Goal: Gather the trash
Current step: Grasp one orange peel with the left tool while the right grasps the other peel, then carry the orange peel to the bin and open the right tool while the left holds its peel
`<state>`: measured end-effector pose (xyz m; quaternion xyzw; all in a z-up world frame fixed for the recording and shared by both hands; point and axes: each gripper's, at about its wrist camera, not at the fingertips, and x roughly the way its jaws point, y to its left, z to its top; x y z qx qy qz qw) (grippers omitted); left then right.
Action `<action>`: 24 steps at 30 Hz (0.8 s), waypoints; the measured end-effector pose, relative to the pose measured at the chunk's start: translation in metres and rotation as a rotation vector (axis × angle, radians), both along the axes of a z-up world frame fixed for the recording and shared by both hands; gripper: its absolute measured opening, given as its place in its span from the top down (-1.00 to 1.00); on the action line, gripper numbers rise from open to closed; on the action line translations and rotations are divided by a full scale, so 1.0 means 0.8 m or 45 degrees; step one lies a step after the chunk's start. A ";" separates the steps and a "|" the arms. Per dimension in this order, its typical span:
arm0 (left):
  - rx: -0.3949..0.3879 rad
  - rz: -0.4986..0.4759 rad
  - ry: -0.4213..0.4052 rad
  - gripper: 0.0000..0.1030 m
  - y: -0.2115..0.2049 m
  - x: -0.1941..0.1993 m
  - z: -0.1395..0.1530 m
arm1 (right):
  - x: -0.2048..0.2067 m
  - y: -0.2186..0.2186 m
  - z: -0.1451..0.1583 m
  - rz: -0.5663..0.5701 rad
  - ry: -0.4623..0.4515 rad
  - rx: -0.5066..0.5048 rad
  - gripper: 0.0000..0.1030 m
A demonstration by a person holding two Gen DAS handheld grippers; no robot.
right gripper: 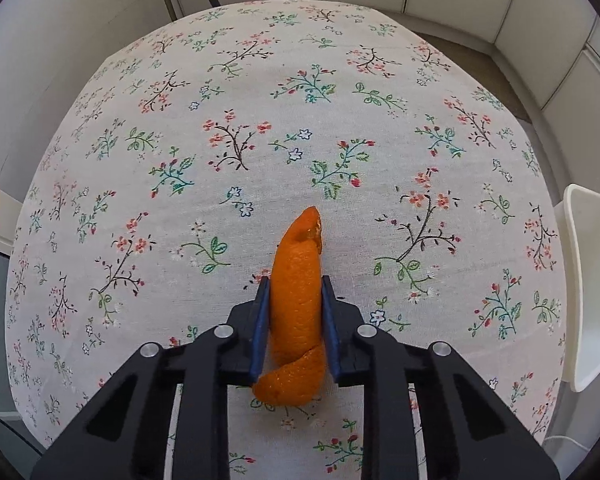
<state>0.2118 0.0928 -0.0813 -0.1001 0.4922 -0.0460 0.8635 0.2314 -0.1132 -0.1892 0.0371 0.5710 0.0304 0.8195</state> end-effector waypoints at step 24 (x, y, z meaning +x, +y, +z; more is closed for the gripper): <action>-0.134 -0.102 -0.149 0.72 -0.121 0.008 0.051 | -0.049 -0.157 0.175 -0.207 -0.517 0.005 0.63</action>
